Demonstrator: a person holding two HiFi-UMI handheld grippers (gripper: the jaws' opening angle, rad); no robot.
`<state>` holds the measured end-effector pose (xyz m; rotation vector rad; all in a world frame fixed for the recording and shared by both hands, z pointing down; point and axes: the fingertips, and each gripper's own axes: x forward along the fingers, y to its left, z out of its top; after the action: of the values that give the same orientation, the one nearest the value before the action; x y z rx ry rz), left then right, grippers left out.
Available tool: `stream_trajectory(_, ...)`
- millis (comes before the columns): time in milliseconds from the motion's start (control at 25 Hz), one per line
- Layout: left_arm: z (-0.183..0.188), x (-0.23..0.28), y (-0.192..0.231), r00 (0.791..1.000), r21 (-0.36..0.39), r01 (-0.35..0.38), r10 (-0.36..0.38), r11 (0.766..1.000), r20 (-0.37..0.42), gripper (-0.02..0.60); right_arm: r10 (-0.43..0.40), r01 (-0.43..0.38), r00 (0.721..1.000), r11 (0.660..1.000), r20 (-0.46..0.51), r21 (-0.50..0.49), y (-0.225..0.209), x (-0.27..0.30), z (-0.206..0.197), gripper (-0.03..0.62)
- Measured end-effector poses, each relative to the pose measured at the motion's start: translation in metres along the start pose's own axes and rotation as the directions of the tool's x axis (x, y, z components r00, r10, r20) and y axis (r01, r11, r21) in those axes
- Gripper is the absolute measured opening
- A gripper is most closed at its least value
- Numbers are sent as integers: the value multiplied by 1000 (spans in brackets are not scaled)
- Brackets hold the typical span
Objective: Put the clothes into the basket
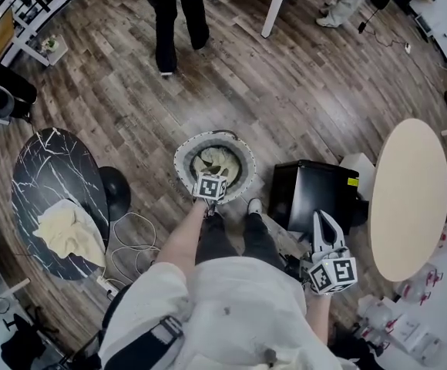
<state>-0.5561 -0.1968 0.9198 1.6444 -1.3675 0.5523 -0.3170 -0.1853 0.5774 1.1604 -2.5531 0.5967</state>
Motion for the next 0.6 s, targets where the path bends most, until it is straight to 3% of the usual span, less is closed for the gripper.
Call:
stream_trajectory(280,18,-21,-7,998,-11,-34,35,999,50,29,58,-58,998,998,10,-14,-1,10,10,9)
stream_trajectory(600,36,-43,-29,991,-2,-7,7,1000,132,21,96,-96,995,995,7,-10,-2,19,18,9)
